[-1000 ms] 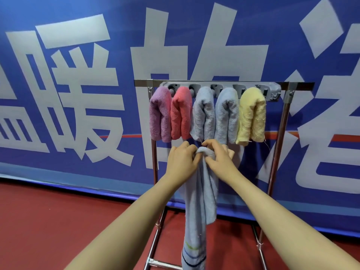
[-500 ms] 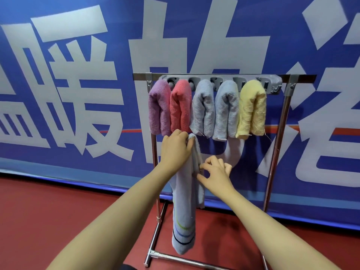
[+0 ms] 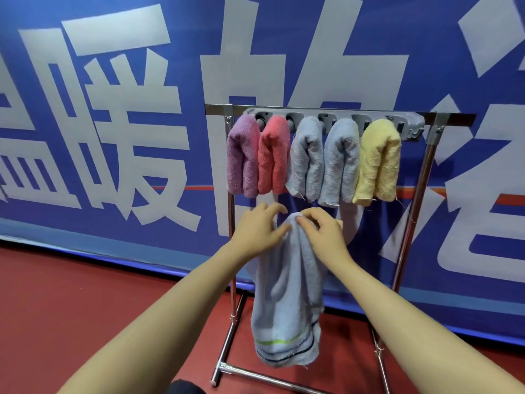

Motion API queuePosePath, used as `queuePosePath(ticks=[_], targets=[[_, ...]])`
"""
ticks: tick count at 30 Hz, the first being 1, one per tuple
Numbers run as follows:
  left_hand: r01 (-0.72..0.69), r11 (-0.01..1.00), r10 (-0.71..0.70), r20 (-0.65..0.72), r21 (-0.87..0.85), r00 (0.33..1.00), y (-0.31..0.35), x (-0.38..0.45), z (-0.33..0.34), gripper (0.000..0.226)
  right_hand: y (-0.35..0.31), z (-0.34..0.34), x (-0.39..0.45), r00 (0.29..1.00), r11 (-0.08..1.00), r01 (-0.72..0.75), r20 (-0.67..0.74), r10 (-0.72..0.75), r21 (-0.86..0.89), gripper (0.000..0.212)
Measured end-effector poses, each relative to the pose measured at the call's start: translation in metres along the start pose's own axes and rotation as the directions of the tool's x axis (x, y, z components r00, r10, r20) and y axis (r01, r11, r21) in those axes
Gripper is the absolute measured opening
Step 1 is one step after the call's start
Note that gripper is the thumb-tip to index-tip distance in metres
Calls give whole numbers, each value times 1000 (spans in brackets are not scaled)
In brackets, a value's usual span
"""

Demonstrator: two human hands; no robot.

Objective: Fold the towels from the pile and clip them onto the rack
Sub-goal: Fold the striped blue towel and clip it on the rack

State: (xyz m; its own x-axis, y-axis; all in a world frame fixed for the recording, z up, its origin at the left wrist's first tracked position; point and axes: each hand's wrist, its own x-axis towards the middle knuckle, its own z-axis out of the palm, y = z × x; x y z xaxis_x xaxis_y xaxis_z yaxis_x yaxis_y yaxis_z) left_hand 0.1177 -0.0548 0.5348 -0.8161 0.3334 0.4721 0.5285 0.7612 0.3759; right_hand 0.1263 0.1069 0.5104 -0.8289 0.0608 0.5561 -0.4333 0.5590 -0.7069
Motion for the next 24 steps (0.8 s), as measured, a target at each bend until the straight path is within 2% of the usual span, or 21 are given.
queuePosePath(ticks=[2,3,6,9,11,14,16,20,24], targets=[[-19,998,25,100,-51,995,4,-1,7,41,-4,-1,4,997,997,69,32,-71,45,15],[-4,996,14,106,-90,994,5,-2,9,38,-6,-1,6,995,995,87,45,-89,48,12],[68,980,-64,29,-186,998,5,-3,14,25,-7,-3,7,993,993,94,65,-98,72,11],[56,979,-66,-44,-196,997,9,-5,10,21,-4,-8,5,996,994,29,86,-38,106,19],[49,982,-67,-90,-181,994,10,-3,6,17,5,-11,2,996,999,-18,85,20,-31,24],[56,992,-70,-117,-116,991,4,0,2,18,16,-9,-7,980,908,-49,156,124,-417,31],[85,994,-94,-140,-67,986,1,0,2,19,20,-5,-14,970,870,-62,175,167,-488,38],[133,991,-130,-208,1,970,-3,-3,-1,22,14,-4,-15,972,899,-163,88,216,-406,37],[153,988,-141,-246,30,959,-3,-4,-5,29,7,-4,-13,974,961,-222,-1,225,-164,27]])
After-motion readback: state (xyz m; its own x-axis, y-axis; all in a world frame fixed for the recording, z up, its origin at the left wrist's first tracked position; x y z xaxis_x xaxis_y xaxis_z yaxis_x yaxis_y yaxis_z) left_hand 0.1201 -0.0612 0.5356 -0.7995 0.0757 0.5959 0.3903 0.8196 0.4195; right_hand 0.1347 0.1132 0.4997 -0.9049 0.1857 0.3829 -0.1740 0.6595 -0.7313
